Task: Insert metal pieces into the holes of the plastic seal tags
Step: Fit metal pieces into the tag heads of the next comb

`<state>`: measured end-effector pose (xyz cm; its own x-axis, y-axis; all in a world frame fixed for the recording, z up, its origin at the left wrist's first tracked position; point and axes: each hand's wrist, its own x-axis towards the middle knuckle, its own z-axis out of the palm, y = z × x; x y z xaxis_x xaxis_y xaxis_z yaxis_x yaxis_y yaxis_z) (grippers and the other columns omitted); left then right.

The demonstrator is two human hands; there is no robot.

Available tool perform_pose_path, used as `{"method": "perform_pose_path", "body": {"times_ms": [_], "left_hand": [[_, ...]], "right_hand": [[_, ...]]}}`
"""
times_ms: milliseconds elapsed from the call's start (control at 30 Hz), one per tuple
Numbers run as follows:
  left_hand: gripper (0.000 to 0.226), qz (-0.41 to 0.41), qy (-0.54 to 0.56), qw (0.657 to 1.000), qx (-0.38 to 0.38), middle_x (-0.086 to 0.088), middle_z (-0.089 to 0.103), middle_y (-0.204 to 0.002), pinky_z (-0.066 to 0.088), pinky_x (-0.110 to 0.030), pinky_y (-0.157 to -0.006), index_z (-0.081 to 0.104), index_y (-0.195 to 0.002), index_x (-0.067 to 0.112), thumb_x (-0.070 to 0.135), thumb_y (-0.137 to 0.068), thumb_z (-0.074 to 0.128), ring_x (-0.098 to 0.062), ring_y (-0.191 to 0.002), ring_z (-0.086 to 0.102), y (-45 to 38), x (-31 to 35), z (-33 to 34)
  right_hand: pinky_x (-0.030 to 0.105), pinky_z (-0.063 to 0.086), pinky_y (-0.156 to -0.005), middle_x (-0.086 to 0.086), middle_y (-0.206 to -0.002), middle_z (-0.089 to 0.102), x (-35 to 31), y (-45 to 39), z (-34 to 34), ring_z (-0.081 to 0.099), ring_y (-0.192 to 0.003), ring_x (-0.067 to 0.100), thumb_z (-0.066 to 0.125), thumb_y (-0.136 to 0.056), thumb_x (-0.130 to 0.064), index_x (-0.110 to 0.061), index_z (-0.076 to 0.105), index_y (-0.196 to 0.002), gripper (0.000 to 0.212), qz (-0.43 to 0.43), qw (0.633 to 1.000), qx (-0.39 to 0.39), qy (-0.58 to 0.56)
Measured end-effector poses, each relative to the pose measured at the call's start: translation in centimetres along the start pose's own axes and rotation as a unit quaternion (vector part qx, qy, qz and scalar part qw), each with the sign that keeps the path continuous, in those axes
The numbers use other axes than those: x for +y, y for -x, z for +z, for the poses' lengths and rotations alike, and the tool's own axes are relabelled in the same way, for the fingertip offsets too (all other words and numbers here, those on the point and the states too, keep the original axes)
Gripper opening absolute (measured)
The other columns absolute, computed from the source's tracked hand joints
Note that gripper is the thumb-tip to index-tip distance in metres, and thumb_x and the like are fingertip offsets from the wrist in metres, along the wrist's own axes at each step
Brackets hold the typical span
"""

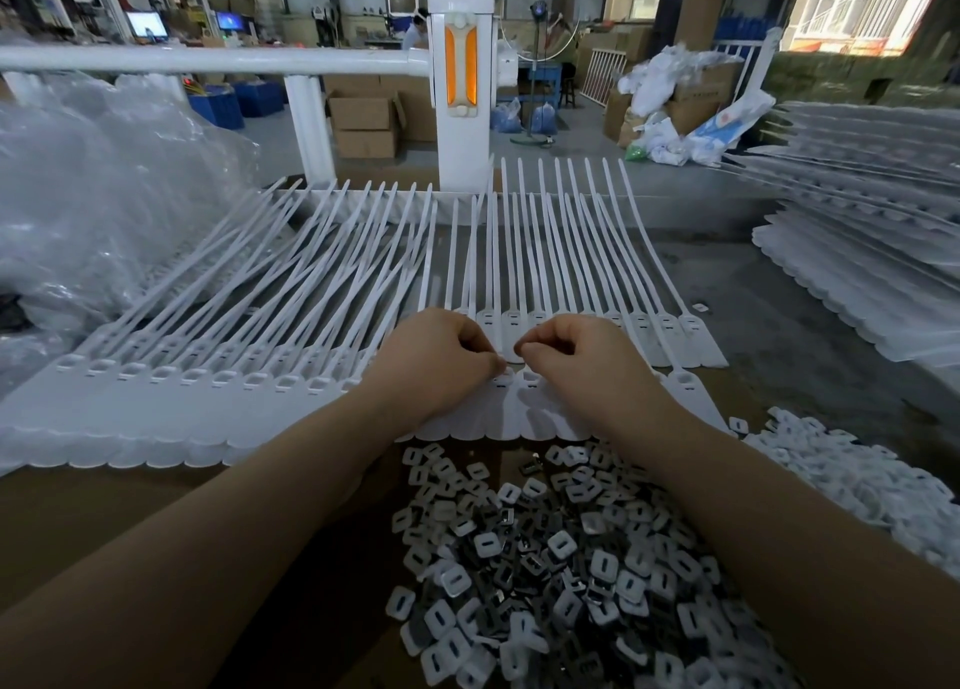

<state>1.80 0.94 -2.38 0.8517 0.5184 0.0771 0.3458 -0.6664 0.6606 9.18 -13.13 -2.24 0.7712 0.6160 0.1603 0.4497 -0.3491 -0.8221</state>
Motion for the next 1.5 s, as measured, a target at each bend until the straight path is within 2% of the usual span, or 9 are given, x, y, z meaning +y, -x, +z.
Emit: {"method": "perform_pose_path", "body": {"times_ms": [100,200,333,600,800,1100,1400,1500], "left_hand": [[0.011,-0.002,-0.009,1.000,-0.002,0.011,0.069,-0.075,0.049,-0.023,-0.057,0.071,-0.077,0.029,0.038,-0.082,0.073,-0.005,-0.072,0.064,-0.05,0.07,0.06],[0.012,-0.031,0.029,0.999,0.002,0.008,0.068,-0.074,0.042,-0.022,-0.054,0.072,-0.076,0.026,0.036,-0.083,0.073,-0.008,-0.069,0.062,-0.16,-0.01,0.18],[0.012,-0.032,0.037,0.999,0.002,0.007,0.069,-0.073,0.040,-0.021,-0.052,0.072,-0.077,0.025,0.034,-0.084,0.072,-0.009,-0.066,0.061,-0.15,-0.02,0.21],[0.011,-0.011,-0.003,1.000,-0.004,0.010,0.069,-0.076,0.047,-0.021,-0.056,0.073,-0.080,0.027,0.037,-0.084,0.071,-0.004,-0.072,0.063,-0.09,0.06,0.13],[0.013,-0.036,0.019,0.999,-0.001,0.007,0.069,-0.075,0.042,-0.022,-0.053,0.071,-0.075,0.026,0.034,-0.085,0.070,-0.008,-0.072,0.063,-0.22,0.17,0.33],[0.012,-0.032,0.006,0.999,-0.010,0.006,0.069,-0.078,0.046,-0.022,-0.055,0.072,-0.080,0.025,0.035,-0.086,0.070,-0.009,-0.074,0.063,-0.18,0.21,0.16],[0.013,-0.028,0.008,0.999,-0.019,0.003,0.070,-0.081,0.052,-0.027,-0.065,0.074,-0.083,0.022,0.034,-0.085,0.072,-0.011,-0.078,0.064,-0.24,0.22,-0.04],[0.011,-0.026,0.004,0.999,-0.022,0.006,0.069,-0.080,0.051,-0.024,-0.060,0.073,-0.081,0.024,0.035,-0.084,0.073,-0.010,-0.076,0.064,-0.30,0.29,-0.19]], "right_hand": [[0.023,0.048,-0.063,-0.009,-0.080,0.067,-0.03,0.03,-0.08,0.061,-0.068,0.006,0.059,-0.094,-0.021,-0.032,0.064,-0.082,0.016,0.002,1.000,-0.002,-0.002],[0.023,0.046,-0.061,-0.009,-0.080,0.067,-0.07,0.09,-0.09,0.060,-0.067,0.005,0.058,-0.094,-0.021,-0.033,0.063,-0.082,0.017,-0.001,1.000,-0.001,-0.004],[0.026,0.053,-0.069,-0.010,-0.082,0.067,-0.09,0.08,-0.03,0.064,-0.076,0.008,0.058,-0.094,-0.021,-0.034,0.062,-0.081,0.019,-0.003,1.000,-0.001,-0.001],[0.027,0.052,-0.069,-0.010,-0.082,0.066,0.05,0.03,0.00,0.063,-0.075,0.007,0.058,-0.094,-0.022,-0.033,0.062,-0.082,0.017,-0.001,1.000,-0.001,0.002],[0.026,0.054,-0.071,-0.010,-0.083,0.067,0.18,-0.02,-0.01,0.064,-0.078,0.008,0.058,-0.094,-0.022,-0.031,0.064,-0.087,0.013,-0.002,1.000,0.001,0.004],[0.025,0.053,-0.072,-0.012,-0.084,0.066,0.27,-0.05,-0.04,0.063,-0.079,0.005,0.058,-0.094,-0.022,-0.033,0.062,-0.086,0.014,0.000,1.000,-0.003,0.007],[0.028,0.055,-0.070,-0.011,-0.083,0.067,0.32,-0.07,-0.03,0.065,-0.077,0.009,0.058,-0.093,-0.023,-0.034,0.062,-0.085,0.014,0.001,1.000,-0.003,0.008],[0.028,0.055,-0.069,-0.010,-0.083,0.067,0.32,-0.10,-0.03,0.066,-0.076,0.010,0.058,-0.094,-0.023,-0.033,0.062,-0.086,0.013,0.004,1.000,-0.002,0.009]]}}
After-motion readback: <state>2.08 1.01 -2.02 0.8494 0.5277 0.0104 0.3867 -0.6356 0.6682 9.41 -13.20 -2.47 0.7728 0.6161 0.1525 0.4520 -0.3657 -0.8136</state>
